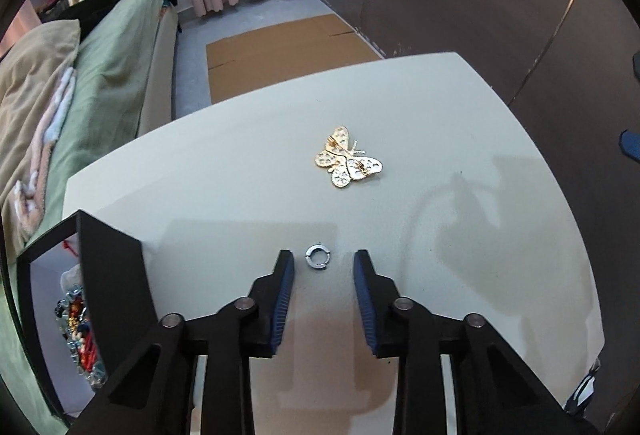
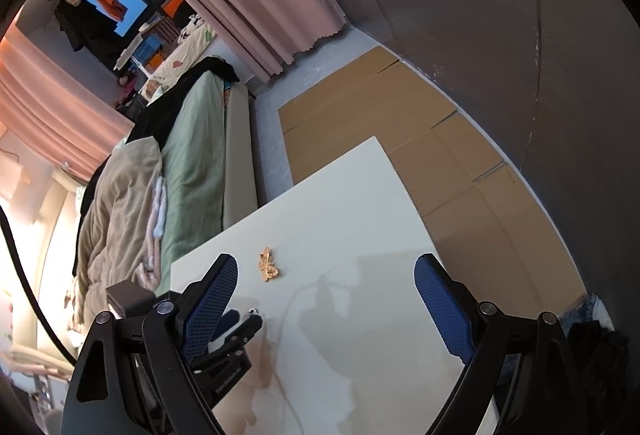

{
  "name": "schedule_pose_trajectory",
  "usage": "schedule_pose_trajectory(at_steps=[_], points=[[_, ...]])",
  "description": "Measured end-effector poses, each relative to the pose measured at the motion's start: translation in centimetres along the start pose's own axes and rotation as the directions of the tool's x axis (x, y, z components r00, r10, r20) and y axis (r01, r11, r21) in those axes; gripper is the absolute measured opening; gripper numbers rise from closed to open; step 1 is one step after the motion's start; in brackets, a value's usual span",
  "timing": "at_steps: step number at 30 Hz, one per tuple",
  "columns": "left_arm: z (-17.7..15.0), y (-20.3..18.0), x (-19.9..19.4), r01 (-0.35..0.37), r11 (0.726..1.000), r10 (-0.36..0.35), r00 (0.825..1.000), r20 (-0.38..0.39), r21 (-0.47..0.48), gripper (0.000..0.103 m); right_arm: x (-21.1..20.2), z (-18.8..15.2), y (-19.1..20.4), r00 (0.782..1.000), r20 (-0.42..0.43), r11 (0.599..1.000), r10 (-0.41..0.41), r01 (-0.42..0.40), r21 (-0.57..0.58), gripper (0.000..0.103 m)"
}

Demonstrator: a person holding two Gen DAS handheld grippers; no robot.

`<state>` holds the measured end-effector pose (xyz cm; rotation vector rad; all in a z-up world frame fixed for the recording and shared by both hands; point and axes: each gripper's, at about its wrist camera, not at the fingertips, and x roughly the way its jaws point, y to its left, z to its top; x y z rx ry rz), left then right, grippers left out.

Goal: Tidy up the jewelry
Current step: 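Move the left gripper to the small silver ring and close on it, then lift the silver ring off the table with the left gripper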

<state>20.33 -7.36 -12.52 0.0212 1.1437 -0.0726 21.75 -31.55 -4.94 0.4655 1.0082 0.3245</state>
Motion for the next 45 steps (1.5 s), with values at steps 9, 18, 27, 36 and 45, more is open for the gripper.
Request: schedule_pose_trajectory(at_steps=[9, 18, 27, 36, 45], points=[[0.0, -0.6, 0.3, -0.014, 1.000, 0.014, 1.000, 0.015, 0.020, 0.012, 0.3, 0.3, 0.1, 1.000, -0.012, 1.000, 0.002, -0.003, -0.012, 0.091], [0.7, 1.9, -2.1, 0.036, 0.997, -0.031, 0.997, 0.075, -0.069, 0.000, 2.1, 0.0, 1.0, 0.999, -0.051, 0.999, 0.003, -0.005, -0.037, 0.090], [1.1, 3.8, -3.7, 0.107, 0.988, -0.094, 0.989, 0.113, -0.115, 0.000, 4.0, -0.8, 2.4, 0.995, -0.097, 0.998, 0.002, -0.009, -0.069, 0.088], [1.1, 3.6, -2.2, 0.117, 0.980, -0.115, 0.993, 0.026, -0.158, 0.012, 3.2, -0.7, 2.2, 0.997, -0.077, 0.998, 0.003, -0.007, -0.055, 0.088], [1.0, 2.3, -1.2, 0.106, 0.982, -0.105, 0.994, 0.013, -0.158, 0.051, 2.2, -0.4, 0.9, 0.998, -0.064, 0.999, 0.017, -0.019, -0.027, 0.088]])
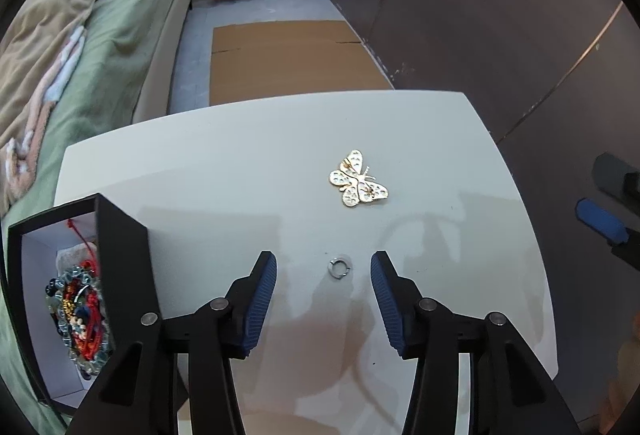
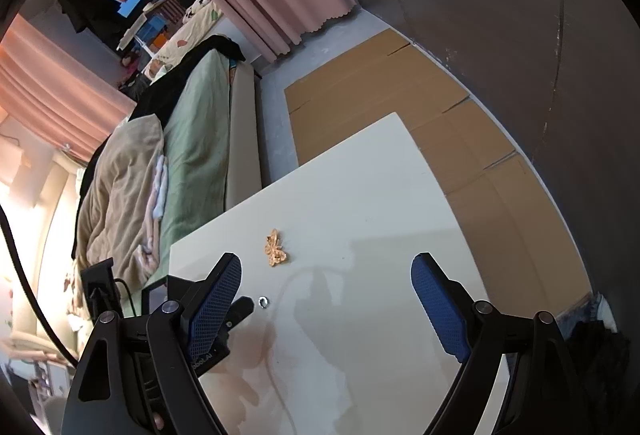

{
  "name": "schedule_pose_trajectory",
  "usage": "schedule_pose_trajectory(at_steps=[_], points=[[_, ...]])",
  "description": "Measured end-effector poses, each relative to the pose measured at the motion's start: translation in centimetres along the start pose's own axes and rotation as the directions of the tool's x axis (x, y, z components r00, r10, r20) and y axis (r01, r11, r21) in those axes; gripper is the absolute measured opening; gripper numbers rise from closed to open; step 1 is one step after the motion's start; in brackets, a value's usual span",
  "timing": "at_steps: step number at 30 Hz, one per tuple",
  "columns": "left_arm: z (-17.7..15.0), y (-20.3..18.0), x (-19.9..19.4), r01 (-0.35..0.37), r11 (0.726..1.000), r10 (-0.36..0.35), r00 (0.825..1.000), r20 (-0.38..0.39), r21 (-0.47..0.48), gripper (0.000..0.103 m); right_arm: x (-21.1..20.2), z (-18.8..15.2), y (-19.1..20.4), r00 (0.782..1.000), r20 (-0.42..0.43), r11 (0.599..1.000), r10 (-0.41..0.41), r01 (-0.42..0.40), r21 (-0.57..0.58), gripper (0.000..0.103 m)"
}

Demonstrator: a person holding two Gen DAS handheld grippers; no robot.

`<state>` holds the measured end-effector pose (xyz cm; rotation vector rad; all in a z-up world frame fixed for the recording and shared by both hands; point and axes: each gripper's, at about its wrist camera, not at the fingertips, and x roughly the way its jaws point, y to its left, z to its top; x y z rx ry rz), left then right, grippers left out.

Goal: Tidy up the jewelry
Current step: 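Lift the silver ring off the table with the left gripper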

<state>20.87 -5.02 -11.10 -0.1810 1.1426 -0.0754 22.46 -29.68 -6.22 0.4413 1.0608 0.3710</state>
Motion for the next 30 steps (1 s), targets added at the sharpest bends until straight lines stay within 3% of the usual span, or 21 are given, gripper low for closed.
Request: schedule_pose_trajectory(at_steps=[11, 16, 17, 18, 21, 27, 30], points=[[-0.9, -1.7, 1.8, -0.087, 0.995, 0.088, 0.996, -0.009, 0.048, 0.048, -1.2, 0.3, -1.3, 1.000, 0.016, 0.999, 0.013, -0.014, 0.031, 0.088], [-0.9, -2.3, 2.0, -0.134, 0.988, 0.133, 0.991, 0.014, 0.080, 0.027, -0.9, 0.4, -1.1, 1.000, 0.012, 1.000, 0.017, -0.017, 0.023, 0.088], [-0.9, -2.2, 2.0, -0.135, 0.987, 0.134, 0.991, 0.014, 0.081, 0.015, -0.8, 0.4, -1.1, 1.000, 0.010, 1.000, 0.015, -0.015, 0.023, 0.088], [-0.8, -2.1, 2.0, -0.132, 0.988, 0.131, 0.991, 0.010, 0.081, 0.013, -0.7, 0.4, -1.0, 1.000, 0.006, 1.000, 0.012, -0.012, 0.022, 0.088], [-0.7, -1.4, 1.7, -0.101, 0.993, 0.102, 0.995, -0.003, 0.058, 0.013, 0.0, 0.3, -0.8, 1.000, -0.010, 1.000, 0.002, -0.002, 0.012, 0.088], [0.1, 0.4, -0.8, -0.077, 0.997, 0.077, 0.996, 0.053, 0.007, 0.013, 1.6, 0.0, 0.4, 0.999, -0.042, 1.000, -0.006, 0.005, -0.017, 0.088], [0.7, 1.7, -2.2, -0.063, 0.998, 0.065, 0.994, 0.085, -0.030, 0.013, 3.1, -0.2, 1.6, 0.998, -0.069, 0.999, 0.002, -0.005, -0.044, 0.079]])
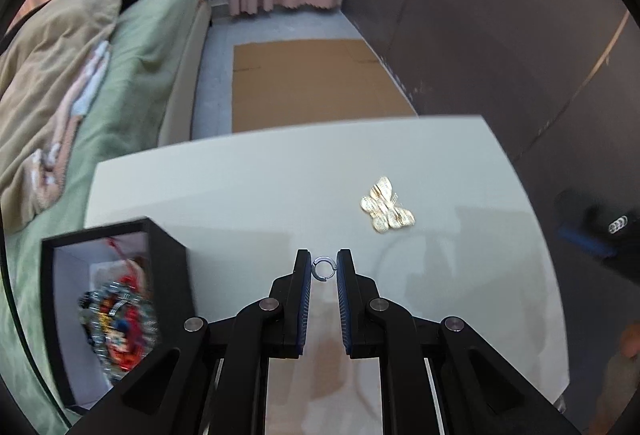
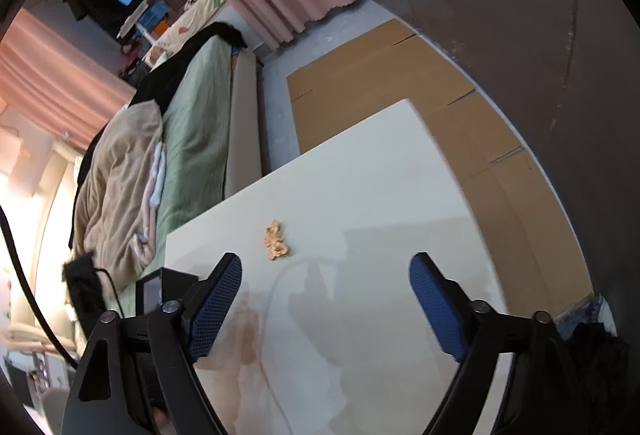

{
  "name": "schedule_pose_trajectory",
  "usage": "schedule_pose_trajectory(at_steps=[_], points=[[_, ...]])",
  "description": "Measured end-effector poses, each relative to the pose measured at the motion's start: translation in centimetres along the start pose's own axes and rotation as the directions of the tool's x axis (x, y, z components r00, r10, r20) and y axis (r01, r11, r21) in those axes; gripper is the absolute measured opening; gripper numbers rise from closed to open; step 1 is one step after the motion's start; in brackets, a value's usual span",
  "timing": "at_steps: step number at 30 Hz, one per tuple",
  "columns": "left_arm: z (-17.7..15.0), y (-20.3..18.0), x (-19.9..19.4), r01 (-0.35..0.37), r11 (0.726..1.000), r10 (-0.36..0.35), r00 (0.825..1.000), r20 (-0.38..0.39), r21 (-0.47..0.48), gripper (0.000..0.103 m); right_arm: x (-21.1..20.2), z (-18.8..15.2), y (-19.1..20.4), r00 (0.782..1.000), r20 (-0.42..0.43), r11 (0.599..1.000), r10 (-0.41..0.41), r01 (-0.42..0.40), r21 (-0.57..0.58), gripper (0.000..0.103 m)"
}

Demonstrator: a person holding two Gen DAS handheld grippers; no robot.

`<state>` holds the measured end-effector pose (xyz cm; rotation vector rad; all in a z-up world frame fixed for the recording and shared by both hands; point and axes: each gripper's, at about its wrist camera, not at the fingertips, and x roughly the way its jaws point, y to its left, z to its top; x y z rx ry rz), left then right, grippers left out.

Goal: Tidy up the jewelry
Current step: 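Lift the silver ring off the table with the left gripper, then carry ring toward box with left gripper while right grasps gold butterfly brooch, then lower the ring and the butterfly brooch into the box and open both grippers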

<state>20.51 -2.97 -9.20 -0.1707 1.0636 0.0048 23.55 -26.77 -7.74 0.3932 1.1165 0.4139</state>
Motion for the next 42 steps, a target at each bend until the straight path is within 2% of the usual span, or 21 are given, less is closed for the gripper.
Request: schedule_pose_trajectory(at_steps=[3, 7, 13, 21, 24, 26, 27, 30, 35, 42], points=[[0.5, 1.0, -0.7, 0.003, 1.000, -0.003, 1.000, 0.020, -0.023, 0.013, 1.6, 0.0, 0.9, 1.000, -0.028, 1.000, -0.009, 0.008, -0.023, 0.074], [1.2, 2.1, -1.1, 0.012, 0.999, -0.011, 0.999, 0.036, -0.043, 0.013, 4.0, 0.3, 1.8, 0.998, -0.070, 0.999, -0.009, 0.006, -0.043, 0.060], [2.2, 3.7, -1.6, 0.022, 0.998, -0.019, 0.998, 0.055, -0.063, 0.013, 7.0, 0.8, 2.9, 0.993, -0.113, 0.997, -0.022, 0.014, -0.071, 0.049], [2.7, 6.2, -2.4, 0.038, 0.993, -0.030, 0.997, 0.075, -0.111, 0.013, 9.7, 0.9, 5.0, 0.993, -0.111, 0.990, -0.040, 0.025, -0.136, 0.044], [2.6, 7.0, -2.7, 0.043, 0.990, -0.033, 0.996, 0.080, -0.132, 0.013, 10.9, 0.5, 5.7, 0.991, -0.123, 0.987, -0.052, 0.032, -0.160, 0.034], [2.5, 7.3, -3.1, 0.043, 0.990, -0.032, 0.996, 0.084, -0.136, 0.013, 11.0, 0.2, 6.4, 0.992, -0.102, 0.978, -0.081, 0.059, -0.199, 0.026], [2.4, 7.4, -3.3, 0.044, 0.990, -0.033, 0.996, 0.085, -0.137, 0.013, 11.3, 0.0, 6.6, 0.989, -0.121, 0.977, -0.082, 0.056, -0.207, 0.014], [2.2, 8.0, -4.0, 0.044, 0.989, -0.031, 0.995, 0.094, -0.143, 0.013, 11.1, -0.4, 6.7, 0.989, -0.120, 0.977, -0.086, 0.061, -0.202, 0.014], [1.5, 8.9, -5.2, 0.048, 0.986, -0.031, 0.994, 0.106, -0.158, 0.013, 10.1, -1.0, 7.3, 0.993, -0.117, 0.983, -0.031, 0.009, -0.184, 0.014], [0.1, 10.2, -6.8, 0.041, 0.984, -0.022, 0.994, 0.111, -0.172, 0.013, 7.9, -2.5, 9.1, 0.992, -0.087, 0.981, 0.086, -0.100, -0.166, 0.014]])
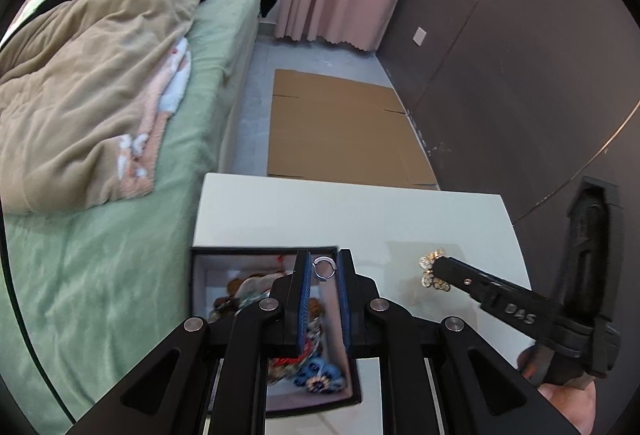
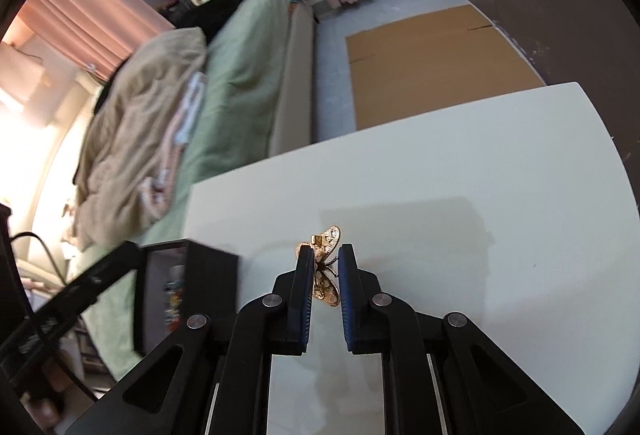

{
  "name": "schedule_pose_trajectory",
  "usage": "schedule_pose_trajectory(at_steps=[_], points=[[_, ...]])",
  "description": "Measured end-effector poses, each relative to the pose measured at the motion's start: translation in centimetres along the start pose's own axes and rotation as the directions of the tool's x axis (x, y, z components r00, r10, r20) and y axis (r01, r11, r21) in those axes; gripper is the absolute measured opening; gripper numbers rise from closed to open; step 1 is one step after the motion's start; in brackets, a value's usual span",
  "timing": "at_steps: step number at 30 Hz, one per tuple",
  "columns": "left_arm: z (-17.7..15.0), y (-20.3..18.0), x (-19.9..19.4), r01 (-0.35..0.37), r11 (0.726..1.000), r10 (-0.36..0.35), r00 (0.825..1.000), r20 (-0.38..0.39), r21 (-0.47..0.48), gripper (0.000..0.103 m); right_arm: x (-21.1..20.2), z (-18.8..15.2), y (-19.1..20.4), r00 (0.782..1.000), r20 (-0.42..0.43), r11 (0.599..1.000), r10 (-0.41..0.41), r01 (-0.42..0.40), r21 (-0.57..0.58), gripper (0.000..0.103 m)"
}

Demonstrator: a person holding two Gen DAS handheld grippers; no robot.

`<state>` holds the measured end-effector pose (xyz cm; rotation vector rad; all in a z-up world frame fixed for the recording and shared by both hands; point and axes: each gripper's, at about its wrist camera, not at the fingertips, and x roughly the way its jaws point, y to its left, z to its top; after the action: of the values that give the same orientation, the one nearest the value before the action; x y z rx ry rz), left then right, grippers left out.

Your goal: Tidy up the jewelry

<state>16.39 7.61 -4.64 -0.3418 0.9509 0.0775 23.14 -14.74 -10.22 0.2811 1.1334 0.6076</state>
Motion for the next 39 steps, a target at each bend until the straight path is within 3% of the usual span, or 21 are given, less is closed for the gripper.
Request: schedule_pose_trajectory(at_steps=[8, 10, 12, 14, 27, 29, 30, 31, 33, 39], points=[[-0.9, 2.3, -0.9, 0.059, 0.993, -0.062, 0.998, -0.026, -0.098, 0.014, -1.3, -1.7, 3.3, 0.992, 0.039, 0.992, 0.124, -0.123, -0.021, 0.014], [-1.0, 3.0, -1.0, 0.083, 0.988, -0.089, 0.995, -0.038, -0.134, 0.023, -1.3, -1.9, 4.0, 0.988, 0.046, 0.988, 0.151, -0.149, -0.028, 0.014], [-1.0, 3.4, -1.4, 0.086, 0.985, -0.092, 0.995, -0.037, -0.147, 0.049, -1.3, -2.1, 4.6, 0.982, 0.047, 0.983, 0.181, -0.180, -0.030, 0.014], [-1.1, 4.0, -2.1, 0.092, 0.983, -0.096, 0.995, -0.015, -0.162, 0.055, -1.1, -2.4, 5.2, 0.977, 0.046, 0.978, 0.209, -0.207, -0.032, 0.014], [-0.9, 8.5, -4.4, 0.041, 0.979, -0.033, 0.998, 0.044, -0.201, 0.055, 0.4, -2.8, 9.0, 0.942, 0.018, 0.940, 0.335, -0.334, -0.065, 0.014], [-0.9, 8.8, -4.5, 0.033, 0.978, -0.024, 0.999, 0.047, -0.204, 0.055, 0.9, -2.7, 9.4, 0.935, -0.013, 0.934, 0.353, -0.353, -0.054, 0.030], [-0.9, 8.9, -4.5, 0.028, 0.978, -0.019, 0.999, 0.049, -0.205, 0.055, 1.1, -2.7, 9.4, 0.934, -0.025, 0.933, 0.356, -0.356, -0.043, 0.058], [-0.9, 8.9, -4.6, 0.026, 0.979, -0.015, 0.998, 0.053, -0.204, 0.055, 1.1, -2.7, 9.1, 0.938, -0.018, 0.938, 0.345, -0.345, -0.035, 0.076], [-0.9, 8.6, -4.7, 0.021, 0.981, -0.009, 0.998, 0.059, -0.195, 0.055, 0.4, -2.8, 8.5, 0.953, 0.019, 0.953, 0.303, -0.302, -0.031, 0.078], [-1.2, 6.0, -4.8, -0.003, 0.995, 0.011, 0.997, 0.081, -0.102, 0.055, -2.6, -2.9, 6.5, 0.965, 0.062, 0.967, 0.255, -0.254, -0.031, 0.078]])
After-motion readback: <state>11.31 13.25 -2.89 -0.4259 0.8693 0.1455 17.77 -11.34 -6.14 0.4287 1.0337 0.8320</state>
